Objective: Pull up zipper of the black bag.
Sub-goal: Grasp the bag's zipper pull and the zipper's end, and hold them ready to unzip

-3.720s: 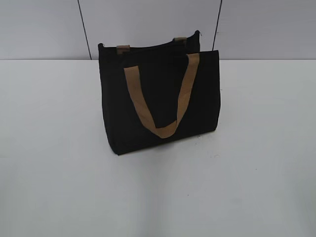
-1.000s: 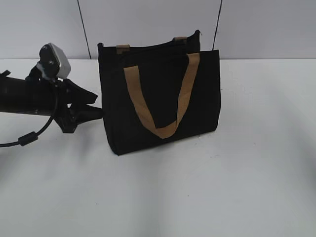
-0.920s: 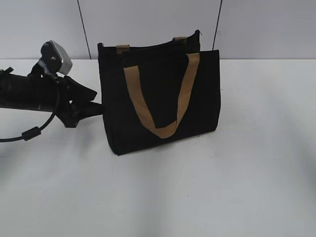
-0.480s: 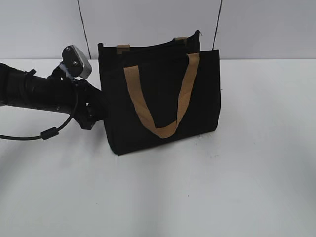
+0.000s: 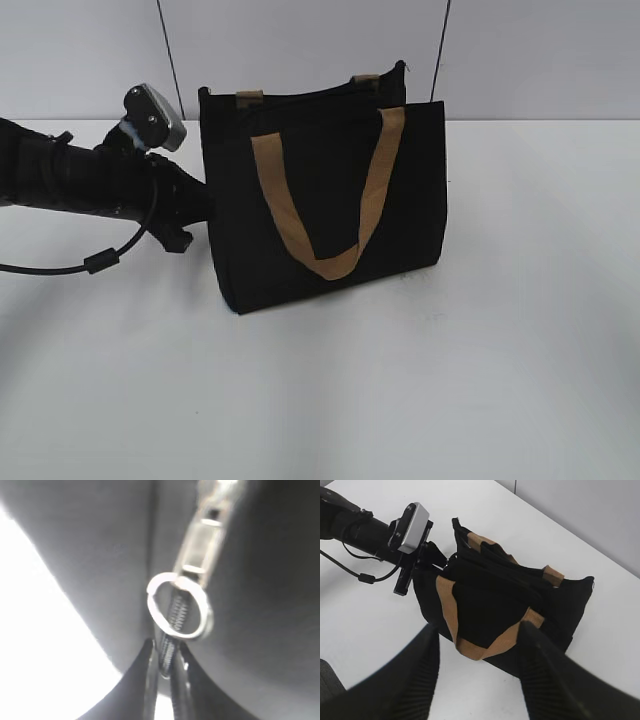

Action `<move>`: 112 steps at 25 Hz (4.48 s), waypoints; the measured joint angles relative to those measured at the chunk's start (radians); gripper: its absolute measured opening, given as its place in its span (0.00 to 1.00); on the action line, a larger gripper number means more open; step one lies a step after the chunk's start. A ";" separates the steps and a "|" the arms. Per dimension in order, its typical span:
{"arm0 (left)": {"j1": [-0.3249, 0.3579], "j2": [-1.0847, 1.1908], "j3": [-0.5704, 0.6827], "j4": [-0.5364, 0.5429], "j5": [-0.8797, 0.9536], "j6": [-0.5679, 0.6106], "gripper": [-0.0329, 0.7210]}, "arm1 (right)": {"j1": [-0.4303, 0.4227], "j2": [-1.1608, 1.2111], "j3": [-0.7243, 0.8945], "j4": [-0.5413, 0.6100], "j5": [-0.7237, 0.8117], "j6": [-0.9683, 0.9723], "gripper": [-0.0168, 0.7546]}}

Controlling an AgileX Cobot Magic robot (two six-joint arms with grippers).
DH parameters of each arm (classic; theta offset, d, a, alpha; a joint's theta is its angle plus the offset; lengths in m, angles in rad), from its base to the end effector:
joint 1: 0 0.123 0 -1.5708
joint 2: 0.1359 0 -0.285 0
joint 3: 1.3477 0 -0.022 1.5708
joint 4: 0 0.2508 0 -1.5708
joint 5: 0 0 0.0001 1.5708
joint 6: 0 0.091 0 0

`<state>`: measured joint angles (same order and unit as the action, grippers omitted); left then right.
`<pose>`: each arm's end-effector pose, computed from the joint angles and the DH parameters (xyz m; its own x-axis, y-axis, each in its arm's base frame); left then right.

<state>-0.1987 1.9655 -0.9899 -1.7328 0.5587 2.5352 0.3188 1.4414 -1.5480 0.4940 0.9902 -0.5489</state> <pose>0.3574 -0.1206 0.1331 -0.1265 0.6331 -0.7636 0.8647 0.4476 0.2278 0.2788 0.1300 0.4217 -0.4697 -0.4051 -0.7844 -0.7124 0.6987 0.0656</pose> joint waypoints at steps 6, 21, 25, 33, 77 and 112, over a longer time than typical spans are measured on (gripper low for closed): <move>-0.001 -0.020 0.000 -0.001 -0.078 -0.019 0.09 | 0.000 0.000 -0.029 0.005 -0.006 -0.006 0.52; -0.002 -0.327 0.111 -0.001 -0.203 -0.038 0.09 | 0.188 0.255 -0.165 0.057 -0.066 0.103 0.51; -0.002 -0.371 0.112 -0.001 -0.203 -0.038 0.09 | 0.212 0.367 -0.263 0.058 -0.049 0.144 0.47; -0.002 -0.391 0.112 -0.001 -0.198 -0.038 0.09 | 0.253 0.485 -0.310 0.056 -0.013 0.116 0.46; -0.002 -0.421 0.112 0.000 -0.195 -0.075 0.08 | 0.279 0.632 -0.311 -0.028 -0.102 0.196 0.38; -0.004 -0.473 0.113 0.771 -0.116 -0.951 0.08 | 0.263 0.620 -0.311 -0.106 -0.093 0.213 0.02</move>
<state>-0.2025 1.4926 -0.8766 -0.9615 0.4423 1.5839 0.5815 2.0614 -1.8586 0.3885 0.8969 -0.3358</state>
